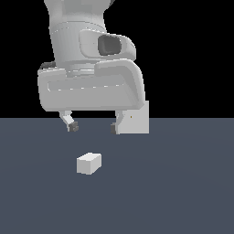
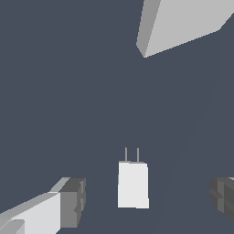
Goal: Plug the charger into the wall socket.
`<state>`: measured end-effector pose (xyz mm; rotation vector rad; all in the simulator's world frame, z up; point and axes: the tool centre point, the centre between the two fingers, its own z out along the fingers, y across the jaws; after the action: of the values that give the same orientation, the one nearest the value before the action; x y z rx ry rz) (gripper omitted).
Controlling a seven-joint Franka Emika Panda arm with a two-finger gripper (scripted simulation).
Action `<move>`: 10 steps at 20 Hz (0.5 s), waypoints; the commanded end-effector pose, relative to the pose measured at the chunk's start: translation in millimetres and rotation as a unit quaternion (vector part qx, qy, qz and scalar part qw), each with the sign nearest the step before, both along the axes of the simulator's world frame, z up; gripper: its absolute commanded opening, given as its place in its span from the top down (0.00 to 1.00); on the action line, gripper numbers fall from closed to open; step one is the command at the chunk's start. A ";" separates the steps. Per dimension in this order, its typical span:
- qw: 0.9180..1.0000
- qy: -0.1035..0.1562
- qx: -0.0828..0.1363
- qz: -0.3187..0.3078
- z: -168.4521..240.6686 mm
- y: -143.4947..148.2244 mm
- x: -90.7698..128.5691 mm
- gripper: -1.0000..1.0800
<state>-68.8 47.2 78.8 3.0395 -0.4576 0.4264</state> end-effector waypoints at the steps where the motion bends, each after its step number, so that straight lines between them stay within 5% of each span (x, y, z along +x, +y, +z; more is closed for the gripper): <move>1: 1.000 -0.007 -0.002 -0.007 -5.4 1.8 -2.0 0.04; 10: 1.000 -0.017 -0.007 -0.019 -16.1 5.4 -5.4 0.04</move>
<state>-74.1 52.6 63.7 3.0111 -0.5065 0.4744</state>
